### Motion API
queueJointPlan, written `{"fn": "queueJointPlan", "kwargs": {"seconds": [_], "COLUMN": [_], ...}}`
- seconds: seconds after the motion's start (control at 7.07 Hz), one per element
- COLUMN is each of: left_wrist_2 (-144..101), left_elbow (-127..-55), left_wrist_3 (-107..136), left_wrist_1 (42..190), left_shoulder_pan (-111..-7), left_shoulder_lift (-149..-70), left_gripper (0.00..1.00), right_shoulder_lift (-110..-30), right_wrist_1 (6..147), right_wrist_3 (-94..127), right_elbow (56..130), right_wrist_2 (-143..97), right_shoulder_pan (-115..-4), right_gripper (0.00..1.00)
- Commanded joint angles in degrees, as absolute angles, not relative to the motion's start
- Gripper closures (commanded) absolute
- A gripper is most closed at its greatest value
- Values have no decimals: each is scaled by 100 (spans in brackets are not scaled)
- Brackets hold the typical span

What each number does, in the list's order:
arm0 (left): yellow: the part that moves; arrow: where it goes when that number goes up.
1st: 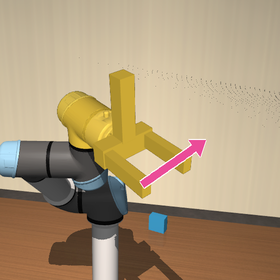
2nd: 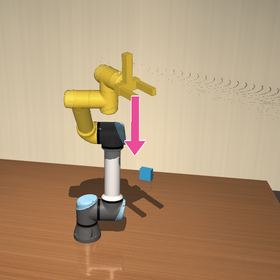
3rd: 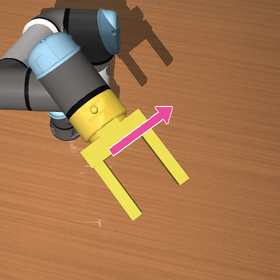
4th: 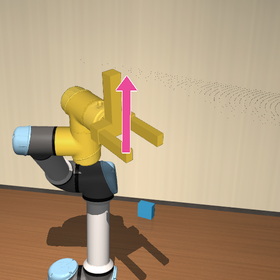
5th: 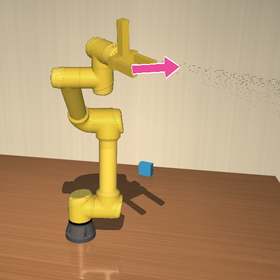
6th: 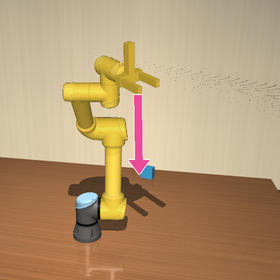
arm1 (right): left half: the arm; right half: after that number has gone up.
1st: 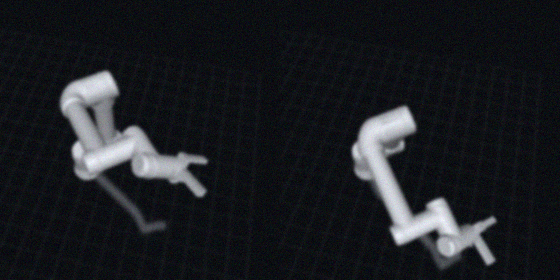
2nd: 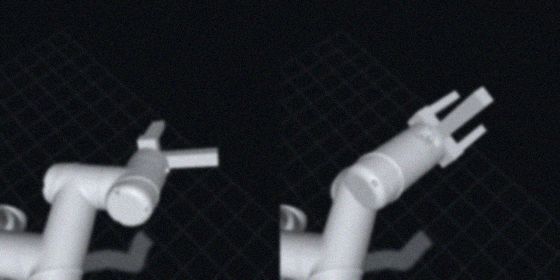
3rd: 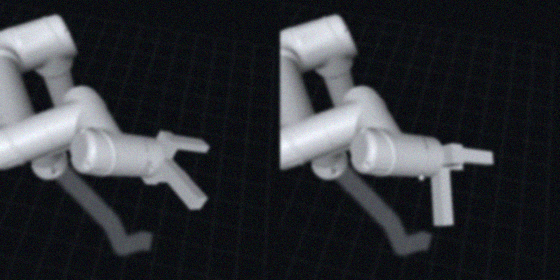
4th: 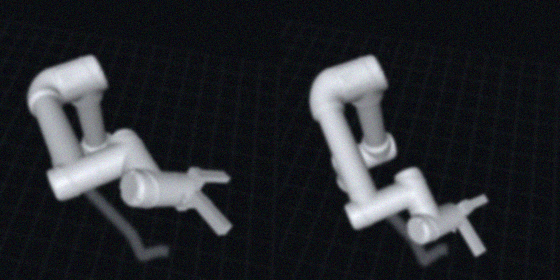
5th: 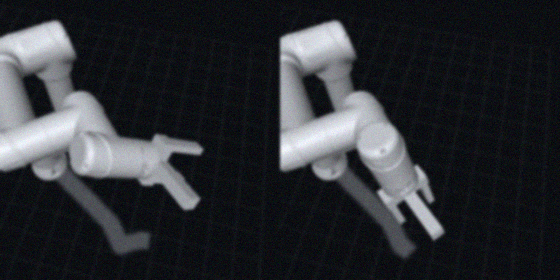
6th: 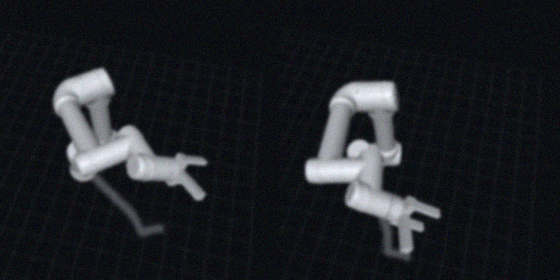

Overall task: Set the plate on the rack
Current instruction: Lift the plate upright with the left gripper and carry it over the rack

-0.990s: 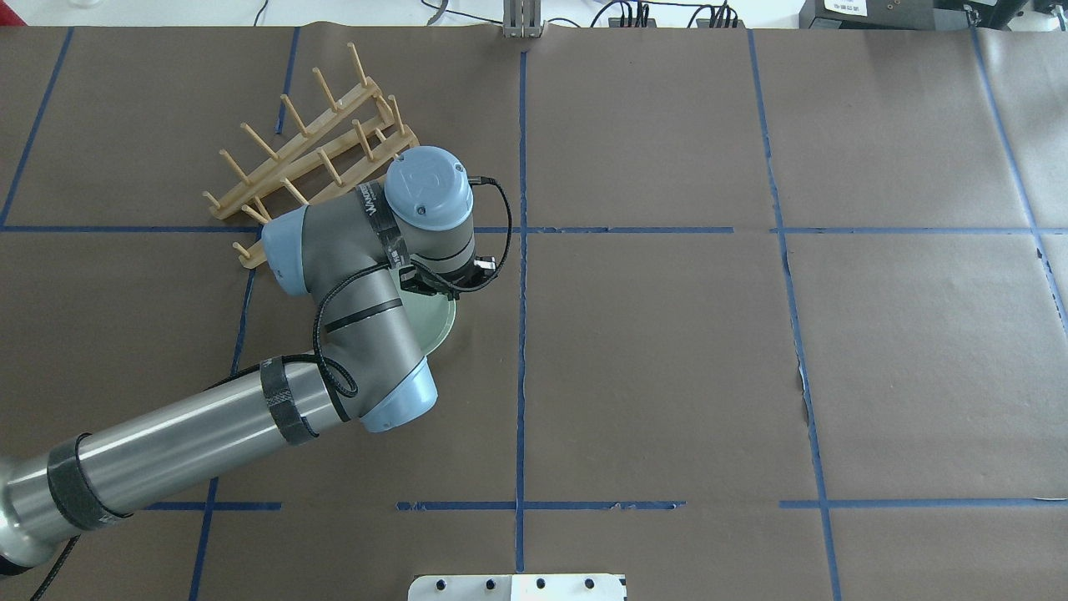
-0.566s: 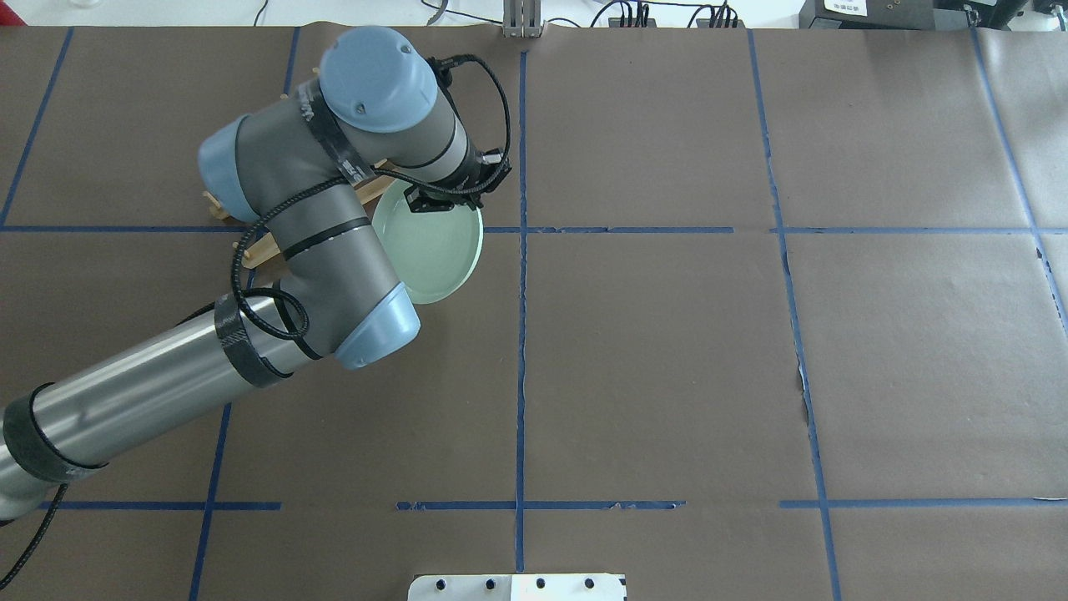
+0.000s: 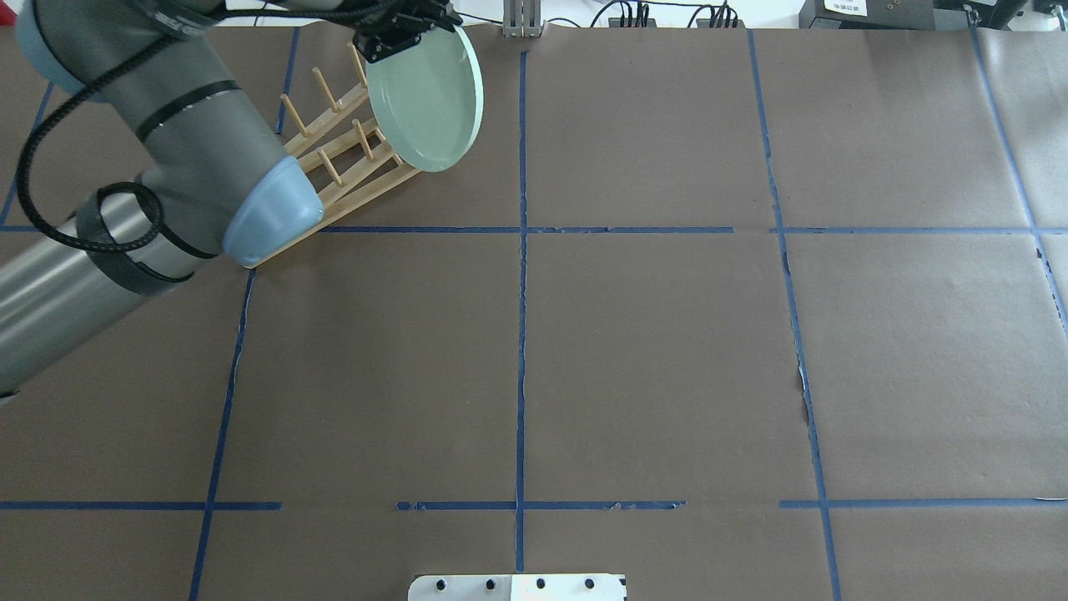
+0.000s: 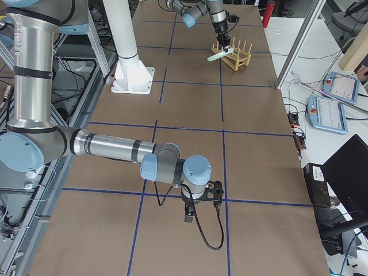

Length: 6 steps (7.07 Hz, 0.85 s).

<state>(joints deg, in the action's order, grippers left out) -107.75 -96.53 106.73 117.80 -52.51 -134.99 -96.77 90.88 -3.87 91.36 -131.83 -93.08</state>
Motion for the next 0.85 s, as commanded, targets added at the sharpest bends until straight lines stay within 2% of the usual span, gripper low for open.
{"fn": "queueJointPlan", "kwargs": {"seconds": [0.0, 0.28, 0.71], "left_wrist_2": [-10767, -10749, -10284], "left_elbow": [-9660, -8838, -8149], "left_wrist_3": [10969, 11152, 11127], "left_wrist_1": [13536, 15268, 16670], "left_shoulder_pan": [-5747, -5827, -5810], "left_shoulder_lift": [-12722, -12437, -12357], "left_gripper": [100, 100, 100], "right_shoulder_lift": [-9677, -9677, -9677], "right_wrist_1": [9088, 9088, 9088], "right_wrist_3": [-387, -387, -387], "right_elbow": [9132, 9141, 9141], "right_wrist_2": [-13184, -13184, -13184], "right_shoulder_pan": [-9308, -9308, -9308], "right_gripper": [0, 0, 0]}}
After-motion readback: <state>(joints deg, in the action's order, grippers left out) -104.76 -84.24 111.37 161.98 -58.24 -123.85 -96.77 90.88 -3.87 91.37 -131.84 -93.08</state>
